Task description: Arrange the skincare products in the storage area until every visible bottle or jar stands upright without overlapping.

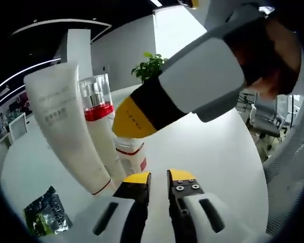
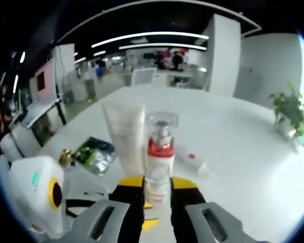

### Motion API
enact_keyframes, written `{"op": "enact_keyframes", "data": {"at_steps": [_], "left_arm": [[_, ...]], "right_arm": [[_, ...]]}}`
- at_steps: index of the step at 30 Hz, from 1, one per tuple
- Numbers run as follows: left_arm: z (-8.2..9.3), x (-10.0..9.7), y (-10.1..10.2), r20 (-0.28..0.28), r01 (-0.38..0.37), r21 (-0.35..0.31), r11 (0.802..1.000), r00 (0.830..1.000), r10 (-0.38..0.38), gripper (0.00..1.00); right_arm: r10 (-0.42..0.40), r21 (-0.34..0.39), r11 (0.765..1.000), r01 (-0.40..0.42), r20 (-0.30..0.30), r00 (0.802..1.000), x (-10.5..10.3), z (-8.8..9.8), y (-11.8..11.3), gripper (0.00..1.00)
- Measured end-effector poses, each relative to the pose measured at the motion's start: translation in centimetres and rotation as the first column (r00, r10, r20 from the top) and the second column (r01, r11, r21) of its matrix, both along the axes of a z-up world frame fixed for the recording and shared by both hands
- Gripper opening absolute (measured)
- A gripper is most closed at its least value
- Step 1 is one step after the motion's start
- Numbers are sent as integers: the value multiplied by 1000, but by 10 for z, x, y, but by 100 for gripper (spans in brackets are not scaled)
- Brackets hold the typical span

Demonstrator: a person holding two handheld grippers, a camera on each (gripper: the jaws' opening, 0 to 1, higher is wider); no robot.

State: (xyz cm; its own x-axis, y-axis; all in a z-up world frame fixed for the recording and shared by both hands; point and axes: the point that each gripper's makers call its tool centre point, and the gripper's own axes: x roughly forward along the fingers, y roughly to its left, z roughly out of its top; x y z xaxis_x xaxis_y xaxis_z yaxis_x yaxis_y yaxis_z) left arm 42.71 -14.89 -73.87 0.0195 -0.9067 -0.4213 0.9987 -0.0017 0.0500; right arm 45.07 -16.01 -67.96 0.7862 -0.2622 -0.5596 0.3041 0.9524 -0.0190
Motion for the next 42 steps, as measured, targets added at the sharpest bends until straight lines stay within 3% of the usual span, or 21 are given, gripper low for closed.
{"op": "enact_keyframes", "data": {"at_steps": [25,42], "left_arm": [[-4,11,0,-2,2,7,1000,1000,-2,20],[-3,8,5,8,-2,17,1000,1000,2,21]], "right_arm": [[19,-26,999,-19,14,1000,6,-1,1,13],[33,-10,999,-33,14,999,4,-4,3,23]]}}
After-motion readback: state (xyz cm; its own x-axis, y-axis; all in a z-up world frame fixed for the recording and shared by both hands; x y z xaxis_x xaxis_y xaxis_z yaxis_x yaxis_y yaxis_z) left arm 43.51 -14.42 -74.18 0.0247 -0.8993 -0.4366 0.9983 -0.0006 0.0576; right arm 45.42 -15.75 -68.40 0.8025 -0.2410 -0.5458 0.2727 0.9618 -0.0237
